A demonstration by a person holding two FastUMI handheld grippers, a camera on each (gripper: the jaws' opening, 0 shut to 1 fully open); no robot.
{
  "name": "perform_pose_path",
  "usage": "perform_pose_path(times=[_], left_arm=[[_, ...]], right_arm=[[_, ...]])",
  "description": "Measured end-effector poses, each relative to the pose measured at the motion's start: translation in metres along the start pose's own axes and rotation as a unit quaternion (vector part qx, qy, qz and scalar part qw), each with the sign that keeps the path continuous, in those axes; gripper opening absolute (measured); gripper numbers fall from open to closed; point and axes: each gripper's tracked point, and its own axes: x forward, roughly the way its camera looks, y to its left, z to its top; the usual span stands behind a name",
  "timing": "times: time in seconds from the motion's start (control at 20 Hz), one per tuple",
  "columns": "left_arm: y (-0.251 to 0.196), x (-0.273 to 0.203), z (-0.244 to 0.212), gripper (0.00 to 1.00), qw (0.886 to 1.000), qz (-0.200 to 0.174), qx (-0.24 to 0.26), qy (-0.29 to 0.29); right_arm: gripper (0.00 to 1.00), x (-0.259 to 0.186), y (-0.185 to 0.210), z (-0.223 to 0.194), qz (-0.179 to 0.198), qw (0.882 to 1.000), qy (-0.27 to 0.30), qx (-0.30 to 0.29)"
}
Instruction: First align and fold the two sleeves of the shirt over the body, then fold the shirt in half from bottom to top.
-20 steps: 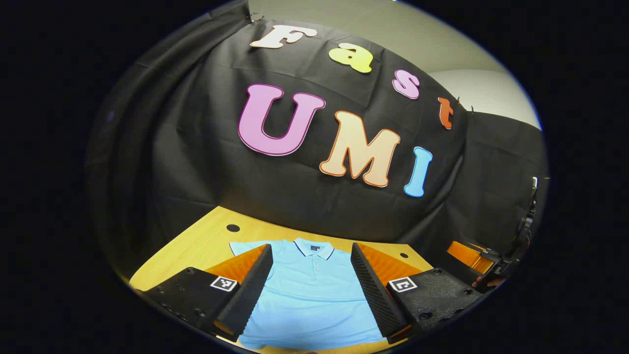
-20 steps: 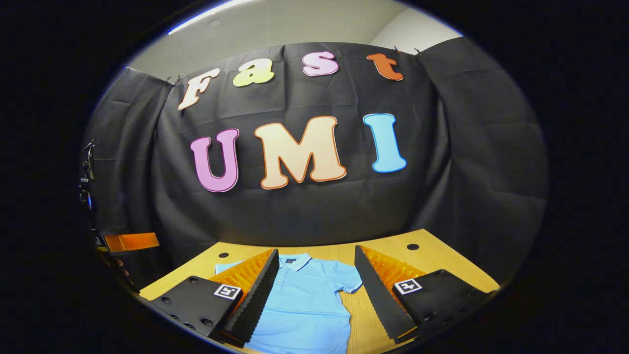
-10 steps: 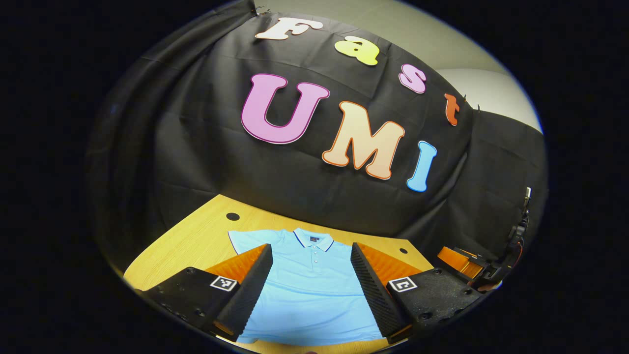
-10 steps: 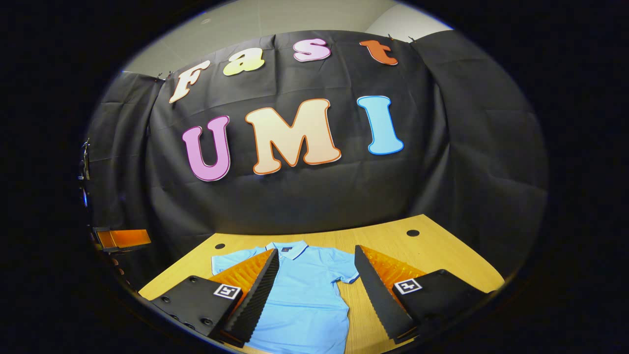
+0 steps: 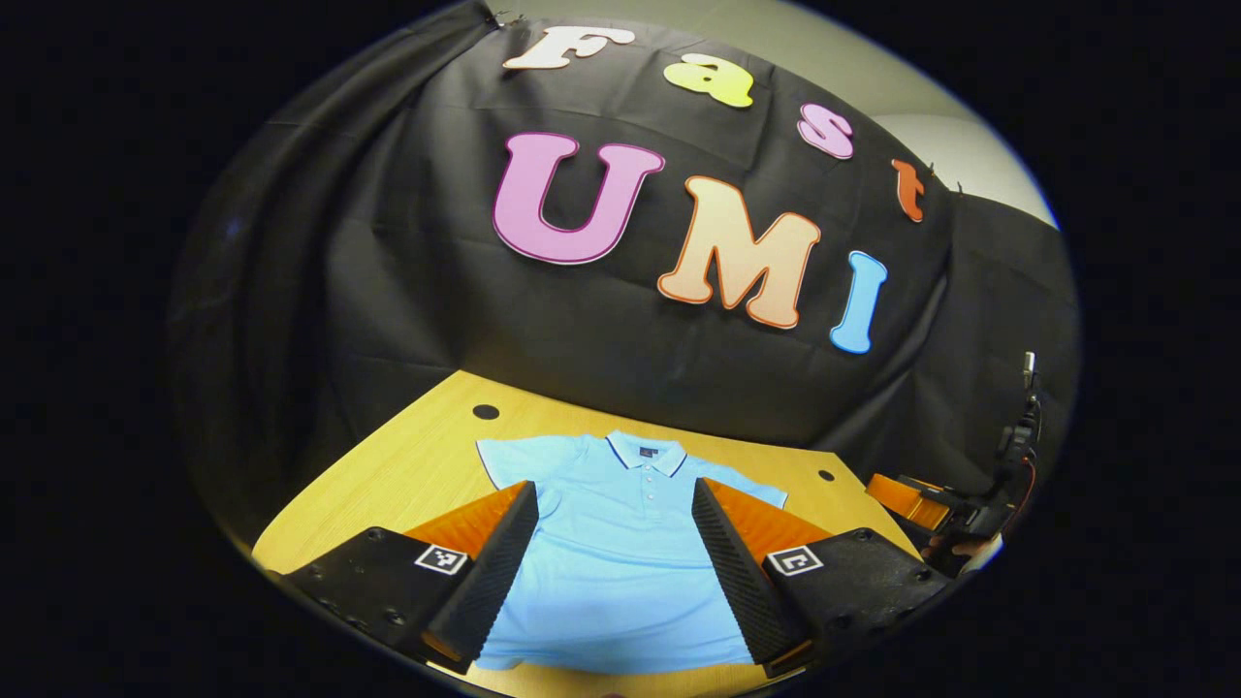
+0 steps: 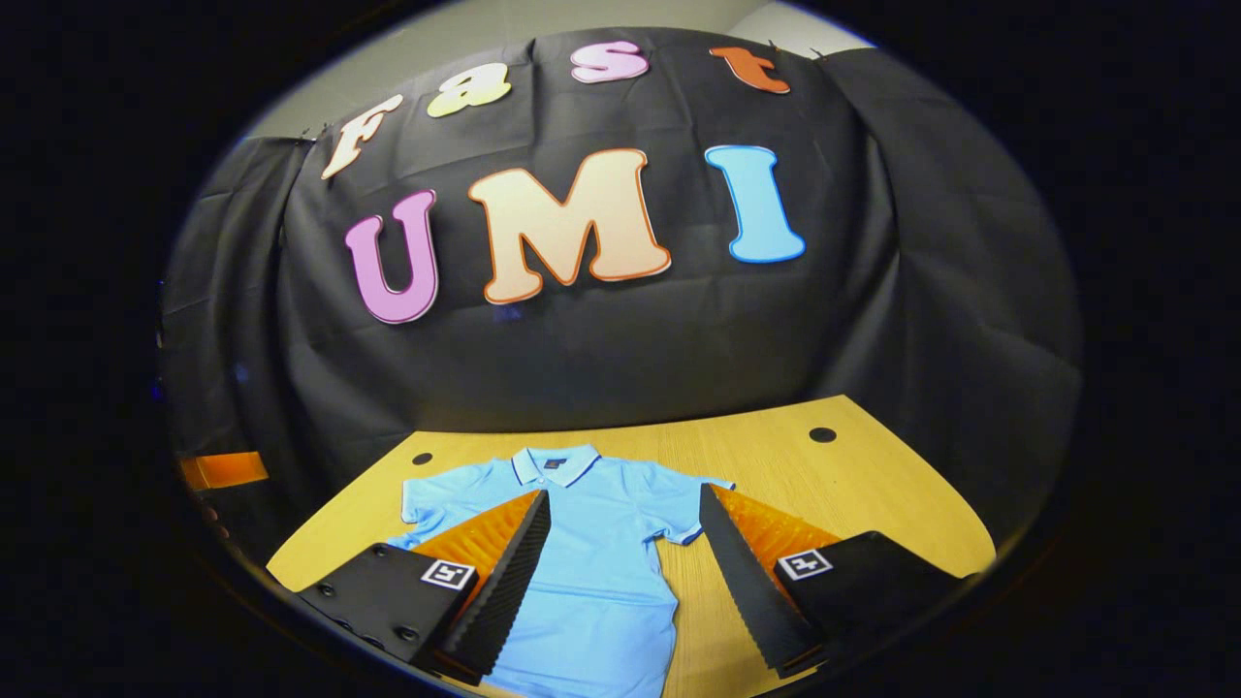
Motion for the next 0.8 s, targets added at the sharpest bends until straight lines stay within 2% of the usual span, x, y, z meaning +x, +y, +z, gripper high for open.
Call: perform_pose_path(times=[0.35,0.55,0.8], left_arm=[[0.014,0.005,-0.018,0.96,0.998,0.047,-0.005,0.031],[0.014,0.005,-0.03,0.96,0.997,0.066,-0.009,0.044],[0.012,0.01,-0.041,0.95,0.994,0.088,-0.039,0.06]], right_arm=[[0.97,0.118,-0.056,-0.024,-0.011,0.998,0.054,0.039],[0.97,0.185,-0.085,-0.052,-0.032,0.996,0.083,0.023],[0.97,0.239,-0.107,-0.105,-0.044,0.99,0.132,-0.003]])
